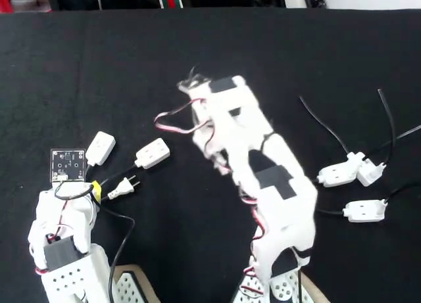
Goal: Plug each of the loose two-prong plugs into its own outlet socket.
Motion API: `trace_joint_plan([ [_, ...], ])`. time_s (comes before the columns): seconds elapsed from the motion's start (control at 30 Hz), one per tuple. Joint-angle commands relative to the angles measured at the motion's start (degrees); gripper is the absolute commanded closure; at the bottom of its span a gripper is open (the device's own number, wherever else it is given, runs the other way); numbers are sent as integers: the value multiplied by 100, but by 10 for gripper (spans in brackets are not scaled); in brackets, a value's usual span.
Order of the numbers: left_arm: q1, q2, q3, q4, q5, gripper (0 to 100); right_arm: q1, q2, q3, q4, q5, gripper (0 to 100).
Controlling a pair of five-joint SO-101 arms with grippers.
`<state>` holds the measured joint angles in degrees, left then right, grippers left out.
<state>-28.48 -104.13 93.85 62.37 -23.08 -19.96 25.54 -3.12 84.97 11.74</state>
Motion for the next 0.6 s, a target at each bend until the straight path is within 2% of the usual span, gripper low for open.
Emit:
trace_joint_plan([
  [0.0,-48,-35,-22,9,-26,769,316,-277,-514,97,-26,987],
  [0.17,-48,-35,-22,9,-26,769,132,347,-558,97,-114,987],
  [0.3,-48,-35,-22,9,-26,769,18,426,-848,-79,-782,987],
  [0.43,-48,-35,-13,9,-26,769,-26,-224,-1015,-510,-1495,987],
  [0.57,-31,-35,40,-44,-26,769,-466,-1174,-567,-985,-1811,987],
])
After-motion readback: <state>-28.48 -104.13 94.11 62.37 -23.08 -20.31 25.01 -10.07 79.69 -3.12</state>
